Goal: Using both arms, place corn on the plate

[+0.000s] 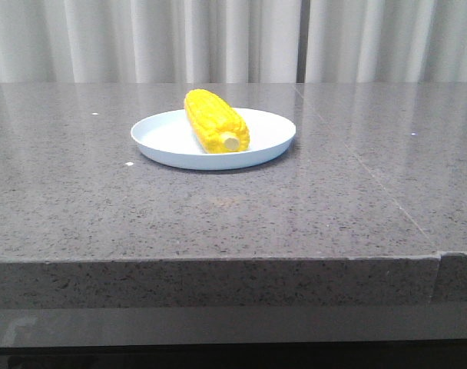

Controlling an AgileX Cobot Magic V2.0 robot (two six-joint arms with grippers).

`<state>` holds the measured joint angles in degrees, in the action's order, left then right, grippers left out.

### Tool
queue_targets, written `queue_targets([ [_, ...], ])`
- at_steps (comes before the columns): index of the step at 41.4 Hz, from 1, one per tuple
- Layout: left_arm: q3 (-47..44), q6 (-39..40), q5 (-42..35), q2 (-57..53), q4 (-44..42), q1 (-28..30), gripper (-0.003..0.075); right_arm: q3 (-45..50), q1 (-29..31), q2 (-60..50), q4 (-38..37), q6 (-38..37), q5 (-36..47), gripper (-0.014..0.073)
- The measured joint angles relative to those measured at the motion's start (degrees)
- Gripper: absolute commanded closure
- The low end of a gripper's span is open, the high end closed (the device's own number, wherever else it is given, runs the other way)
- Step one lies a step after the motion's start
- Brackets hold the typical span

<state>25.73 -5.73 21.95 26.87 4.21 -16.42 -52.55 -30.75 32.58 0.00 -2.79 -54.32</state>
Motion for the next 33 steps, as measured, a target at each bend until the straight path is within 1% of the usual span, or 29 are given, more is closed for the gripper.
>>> queue_targets([
  [6,-9.2,0.0,-8.8,-9.8,0.0,6.3,0.0740,0.0,0.0,0.0,0.0,0.0,0.0,0.0661],
  [12,-16.2,0.0,-13.1,-17.7,0.0,9.4,0.0740,0.0,0.0,0.0,0.0,0.0,0.0,0.0661],
  [20,-21.4,0.0,-15.4,-23.6,-0.2,10.0,0.0740,0.0,0.0,0.0,0.0,0.0,0.0,0.0661],
  [25,-24.3,0.1,-18.6,-25.5,-4.2,10.0,0.0740,0.0,0.0,0.0,0.0,0.1,0.0,0.0661],
  [33,-26.0,3.7,-21.6,-27.1,-6.7,11.8,0.0740,0.0,0.0,0.0,0.0,0.1,0.0,0.0661],
])
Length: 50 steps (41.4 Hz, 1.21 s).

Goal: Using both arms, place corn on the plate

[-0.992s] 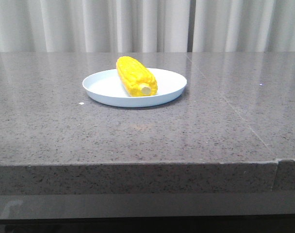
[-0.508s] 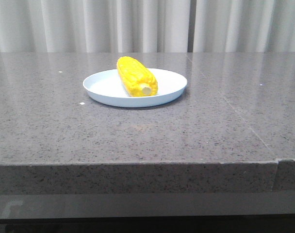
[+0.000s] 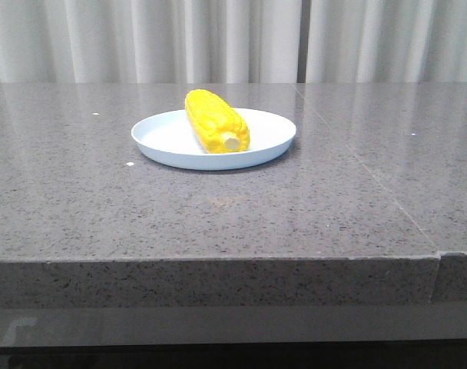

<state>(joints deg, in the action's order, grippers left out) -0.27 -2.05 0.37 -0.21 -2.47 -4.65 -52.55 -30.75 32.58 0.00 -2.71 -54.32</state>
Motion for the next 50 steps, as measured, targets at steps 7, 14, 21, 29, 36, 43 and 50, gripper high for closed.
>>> queue_targets([
  [7,0.0,2.5,-0.4,0.0,-0.7,0.8,0.0740,0.0,0.0,0.0,0.0,0.0,0.0,0.0661],
  [14,0.0,4.2,-0.4,0.0,-0.7,1.0,0.0740,0.0,0.0,0.0,0.0,0.0,0.0,0.0661],
  [21,0.0,4.8,-0.4,0.0,-0.7,1.0,0.0740,0.0,0.0,0.0,0.0,0.0,0.0,0.0661],
  [29,0.0,4.9,-0.4,0.0,-0.8,1.1,0.0740,0.0,0.0,0.0,0.0,0.0,0.0,0.0661],
  [36,0.0,4.9,-0.4,0.0,-0.8,2.8,0.0740,0.0,0.0,0.0,0.0,0.0,0.0,0.0661],
  [43,0.0,4.9,-0.4,0.0,-0.8,4.0,0.0740,0.0,0.0,0.0,0.0,0.0,0.0,0.0661],
  [50,0.0,4.9,-0.4,0.0,-0.8,3.9,0.0740,0.0,0.0,0.0,0.0,0.0,0.0,0.0661],
])
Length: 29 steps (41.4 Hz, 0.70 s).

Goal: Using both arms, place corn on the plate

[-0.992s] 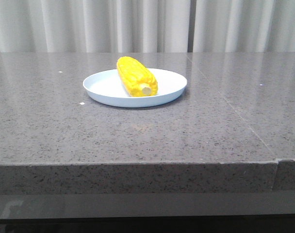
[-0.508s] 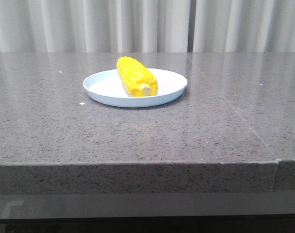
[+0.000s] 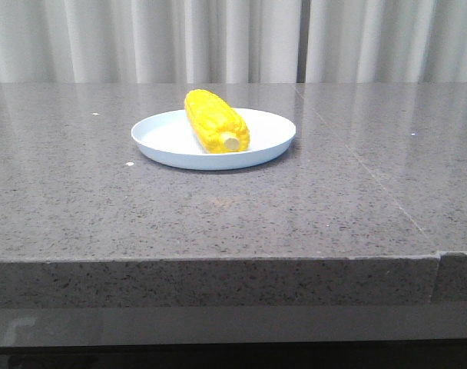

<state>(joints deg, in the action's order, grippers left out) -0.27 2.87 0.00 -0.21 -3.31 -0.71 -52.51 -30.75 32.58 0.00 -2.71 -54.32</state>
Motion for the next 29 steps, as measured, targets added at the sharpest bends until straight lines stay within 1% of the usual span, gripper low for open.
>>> queue_targets([
  [21,0.0,0.0,0.0,0.0,0.0,0.0,0.0740,0.4,0.0,-0.2,0.0,0.0,0.3,0.0661],
  [26,0.0,0.0,0.0,0.0,0.0,0.0,0.0740,3.5,1.2,-3.4,0.0,0.0,2.1,0.0661],
  [29,0.0,0.0,0.0,0.0,0.0,0.0,0.0740,7.7,3.8,-6.8,0.0,0.0,5.1,0.0661],
])
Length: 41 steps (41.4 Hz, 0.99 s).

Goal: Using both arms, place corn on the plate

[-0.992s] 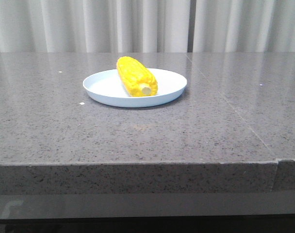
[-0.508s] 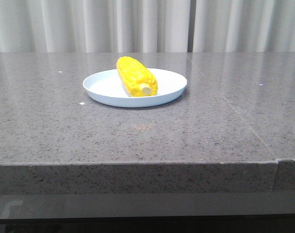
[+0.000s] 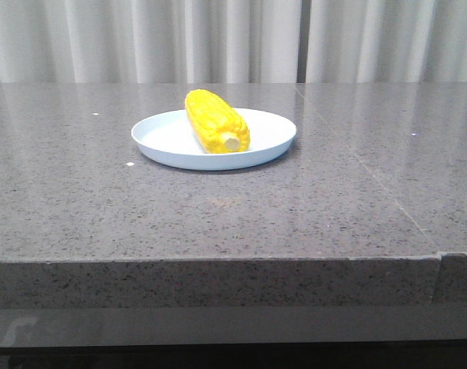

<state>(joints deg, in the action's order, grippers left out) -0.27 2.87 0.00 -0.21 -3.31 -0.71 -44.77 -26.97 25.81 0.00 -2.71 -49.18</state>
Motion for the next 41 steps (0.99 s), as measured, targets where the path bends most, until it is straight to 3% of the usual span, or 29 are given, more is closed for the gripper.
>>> queue_targets([
  [10,0.0,0.0,0.0,0.0,0.0,0.0,0.0740,20.8,12.4,-15.4,0.0,0.0,21.0,0.0661],
  [20,0.0,0.0,0.0,0.0,0.0,0.0,0.0740,36.6,20.1,-25.8,0.0,0.0,36.7,0.0661],
  [34,0.0,0.0,0.0,0.0,0.0,0.0,0.0740,45.8,23.7,-26.4,0.7,0.0,48.4,0.0661],
  [41,0.0,0.0,0.0,0.0,0.0,0.0,0.0740,46.3,23.7,-26.4,0.7,0.0,49.2,0.0661],
])
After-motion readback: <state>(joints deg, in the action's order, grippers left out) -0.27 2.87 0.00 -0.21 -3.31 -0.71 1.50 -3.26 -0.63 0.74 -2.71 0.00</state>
